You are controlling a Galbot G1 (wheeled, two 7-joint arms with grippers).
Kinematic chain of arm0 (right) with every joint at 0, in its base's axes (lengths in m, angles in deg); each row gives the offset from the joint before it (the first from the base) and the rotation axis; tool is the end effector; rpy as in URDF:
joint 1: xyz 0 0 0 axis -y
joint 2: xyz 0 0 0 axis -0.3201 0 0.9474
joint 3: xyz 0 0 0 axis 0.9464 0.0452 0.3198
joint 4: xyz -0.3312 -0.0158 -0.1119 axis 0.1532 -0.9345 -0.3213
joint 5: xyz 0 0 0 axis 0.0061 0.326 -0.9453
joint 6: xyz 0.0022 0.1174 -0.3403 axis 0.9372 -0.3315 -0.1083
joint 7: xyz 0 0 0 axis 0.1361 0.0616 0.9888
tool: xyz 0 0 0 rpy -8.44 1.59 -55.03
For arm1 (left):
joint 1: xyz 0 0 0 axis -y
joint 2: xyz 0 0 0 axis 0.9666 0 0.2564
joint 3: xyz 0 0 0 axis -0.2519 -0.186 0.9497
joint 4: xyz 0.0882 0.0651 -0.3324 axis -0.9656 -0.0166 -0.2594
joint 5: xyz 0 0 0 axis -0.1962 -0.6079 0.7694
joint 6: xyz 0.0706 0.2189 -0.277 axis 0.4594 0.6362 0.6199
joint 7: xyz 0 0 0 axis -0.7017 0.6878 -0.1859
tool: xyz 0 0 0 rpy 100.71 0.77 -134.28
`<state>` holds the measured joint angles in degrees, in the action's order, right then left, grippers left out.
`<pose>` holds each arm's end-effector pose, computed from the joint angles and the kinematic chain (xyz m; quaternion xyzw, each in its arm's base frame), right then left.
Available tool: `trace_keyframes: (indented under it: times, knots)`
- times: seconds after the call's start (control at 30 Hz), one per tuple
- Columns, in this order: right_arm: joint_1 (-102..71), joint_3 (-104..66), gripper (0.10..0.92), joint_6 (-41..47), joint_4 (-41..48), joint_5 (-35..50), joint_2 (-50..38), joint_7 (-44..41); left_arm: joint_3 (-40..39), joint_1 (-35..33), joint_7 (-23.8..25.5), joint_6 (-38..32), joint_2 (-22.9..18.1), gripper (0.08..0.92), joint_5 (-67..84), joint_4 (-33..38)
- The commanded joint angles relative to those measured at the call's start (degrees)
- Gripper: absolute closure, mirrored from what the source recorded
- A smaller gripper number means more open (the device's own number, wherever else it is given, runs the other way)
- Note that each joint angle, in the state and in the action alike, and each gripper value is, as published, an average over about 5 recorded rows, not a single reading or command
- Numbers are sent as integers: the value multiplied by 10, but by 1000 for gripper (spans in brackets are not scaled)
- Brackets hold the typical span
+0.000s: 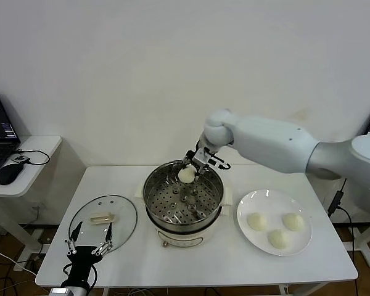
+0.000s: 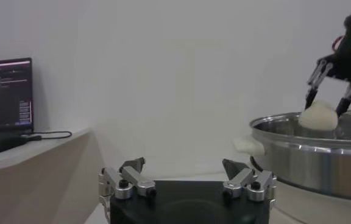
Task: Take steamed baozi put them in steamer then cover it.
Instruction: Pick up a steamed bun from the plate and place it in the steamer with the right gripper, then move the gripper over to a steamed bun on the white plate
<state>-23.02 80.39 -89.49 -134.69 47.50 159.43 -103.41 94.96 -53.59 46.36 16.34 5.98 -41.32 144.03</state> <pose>0.5877 0.1323 -0.1055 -0.6061 0.2371 -0.7590 0.0163 0.1434 0.0848 -0.3298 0.0146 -0.9982 -0.0554 0.0156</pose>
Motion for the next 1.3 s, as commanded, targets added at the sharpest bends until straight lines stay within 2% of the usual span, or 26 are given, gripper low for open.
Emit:
trace_keyframes:
  times: [0.03,0.3,0.4,0.6,0.77,1.03,1.3]
  knots:
    - [-31,-14,527,-63,56,-95,34,39,0,0,0,0,0,177,0,0]
    - [-35,-26,521,-77,76,-112,51,55,0,2,1,-1,1,177,0,-2]
    - [-36,-25,489,-76,75,-109,54,56,0,3,1,-1,1,177,0,-1]
    - [-26,-16,349,-67,56,-86,46,44,0,1,1,-1,1,177,0,0]
    - [12,-2,225,-37,12,-22,18,15,0,-1,1,-1,-1,177,-1,3]
    - [114,35,203,125,-102,156,-76,-77,0,-4,1,0,-2,177,-2,10]
    - [164,50,203,293,-194,196,-193,-123,-4,-3,1,3,4,177,-2,17]
